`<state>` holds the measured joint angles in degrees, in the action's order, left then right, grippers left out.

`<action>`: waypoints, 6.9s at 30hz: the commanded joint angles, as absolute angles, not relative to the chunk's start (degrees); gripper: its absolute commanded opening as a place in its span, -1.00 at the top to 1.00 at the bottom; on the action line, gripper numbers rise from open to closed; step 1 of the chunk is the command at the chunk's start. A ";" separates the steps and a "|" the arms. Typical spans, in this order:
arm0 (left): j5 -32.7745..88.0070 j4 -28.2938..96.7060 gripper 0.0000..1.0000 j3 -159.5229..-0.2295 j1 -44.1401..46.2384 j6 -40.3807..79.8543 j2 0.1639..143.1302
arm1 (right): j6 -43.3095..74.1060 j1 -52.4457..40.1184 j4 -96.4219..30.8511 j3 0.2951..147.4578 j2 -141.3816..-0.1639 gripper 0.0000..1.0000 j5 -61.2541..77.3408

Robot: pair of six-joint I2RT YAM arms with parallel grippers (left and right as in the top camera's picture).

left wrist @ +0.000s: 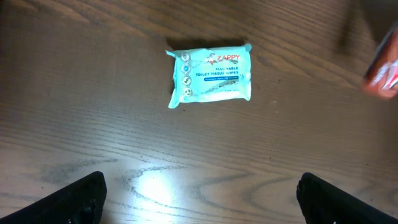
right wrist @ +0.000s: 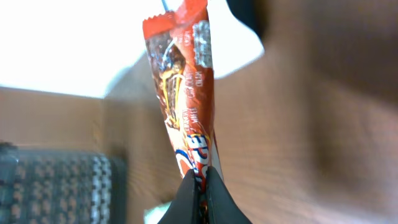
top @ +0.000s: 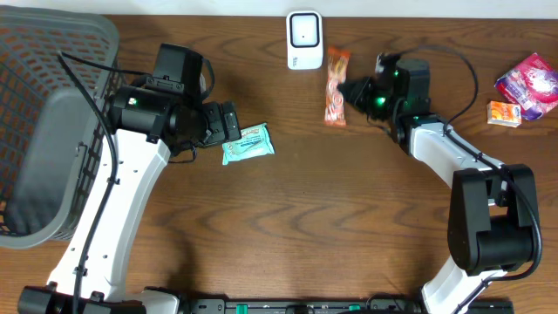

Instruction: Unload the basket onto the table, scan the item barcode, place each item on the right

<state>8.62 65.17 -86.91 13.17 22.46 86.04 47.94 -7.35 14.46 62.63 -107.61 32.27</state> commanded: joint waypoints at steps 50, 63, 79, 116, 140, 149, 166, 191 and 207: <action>8.08 65.32 -0.96 -87.22 13.08 22.31 86.08 | 35.94 4.49 -28.05 113.67 -123.92 0.98 20.88; 8.08 65.32 -0.96 -87.22 13.08 22.31 86.08 | 26.50 5.28 -47.88 113.56 -123.70 -0.47 24.47; 8.08 65.32 -0.96 -87.22 13.08 22.31 86.08 | 48.51 -14.09 -47.27 113.47 -134.56 -0.77 1.96; 8.08 65.34 -0.96 -87.22 13.08 22.31 86.08 | 22.48 10.07 -67.64 126.48 -135.68 0.69 1.56; 8.08 65.32 -0.96 -87.22 13.08 22.31 86.08 | 32.23 0.21 -64.23 117.40 -135.83 -0.42 -3.09; 8.08 65.32 -0.96 -87.22 13.08 22.33 86.08 | 33.87 -0.73 -54.41 104.75 -135.98 0.32 -6.35; 8.08 65.32 -0.96 -87.22 13.08 22.31 86.08 | 20.43 9.63 -66.72 126.63 -135.31 0.98 -15.73; 8.08 65.34 -0.96 -87.22 13.08 22.31 86.08 | 17.91 22.79 -67.02 129.29 -135.33 -0.60 -0.32; 8.08 65.32 -0.96 -87.22 13.08 22.31 86.08 | 3.99 0.56 -68.01 125.36 -135.33 -0.96 33.34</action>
